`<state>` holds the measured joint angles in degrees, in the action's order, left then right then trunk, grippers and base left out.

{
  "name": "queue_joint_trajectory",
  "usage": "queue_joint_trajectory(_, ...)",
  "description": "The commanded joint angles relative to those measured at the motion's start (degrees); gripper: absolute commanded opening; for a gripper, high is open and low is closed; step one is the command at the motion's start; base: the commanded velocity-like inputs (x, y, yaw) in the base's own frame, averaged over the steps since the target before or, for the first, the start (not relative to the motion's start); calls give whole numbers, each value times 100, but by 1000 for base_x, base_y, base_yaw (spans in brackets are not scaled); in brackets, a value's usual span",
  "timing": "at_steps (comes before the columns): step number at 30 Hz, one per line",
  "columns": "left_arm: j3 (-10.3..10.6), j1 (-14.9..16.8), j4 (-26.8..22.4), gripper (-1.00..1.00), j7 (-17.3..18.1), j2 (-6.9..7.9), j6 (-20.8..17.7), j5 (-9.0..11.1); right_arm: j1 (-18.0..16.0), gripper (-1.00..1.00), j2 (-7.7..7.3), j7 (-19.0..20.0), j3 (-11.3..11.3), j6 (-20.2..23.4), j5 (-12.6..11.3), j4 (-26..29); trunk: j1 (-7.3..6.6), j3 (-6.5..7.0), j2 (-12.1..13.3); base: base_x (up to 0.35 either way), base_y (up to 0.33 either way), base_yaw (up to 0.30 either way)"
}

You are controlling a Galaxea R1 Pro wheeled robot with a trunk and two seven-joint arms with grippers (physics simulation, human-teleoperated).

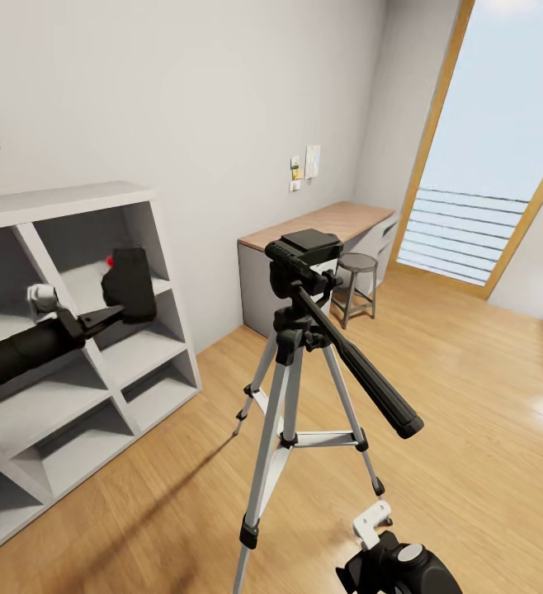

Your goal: Attach the digital camera to the camera tripod in the bedroom.

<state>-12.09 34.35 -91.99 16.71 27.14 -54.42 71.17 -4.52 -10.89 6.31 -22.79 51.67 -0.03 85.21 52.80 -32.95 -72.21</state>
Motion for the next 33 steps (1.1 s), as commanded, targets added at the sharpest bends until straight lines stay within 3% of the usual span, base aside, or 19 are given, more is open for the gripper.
queue_joint_trajectory(1, -10, 10, -3, -100, -94, 3, -73, 15, -5, 100, -4, 10, -8, 24, 5, 1, 0, -5, -3, 0, 0, 0)
queue_joint_trajectory(8, -19, -2, -5, -100, -637, -2, -226, 32, -5, 100, 5, 10, -13, 20, 11, -31, -22, 13, 37, 0, 0, 0)
queue_joint_trajectory(20, 35, 82, 2, -100, -781, 19, -520, -18, -5, 100, 11, -5, -12, 19, 10, -39, -286, 228, 518, 0, 0, 0)
queue_joint_trajectory(29, 60, 508, 80, -100, -801, 74, -558, -13, -5, 100, 14, -20, 0, 19, 1, -39, -483, 390, 879, 0, 0, -41)
queue_joint_trajectory(33, 146, 749, 242, -100, -807, 209, -558, -4, -5, 100, 16, -24, 14, 19, -12, -39, -571, 462, 1039, 0, 0, -160)
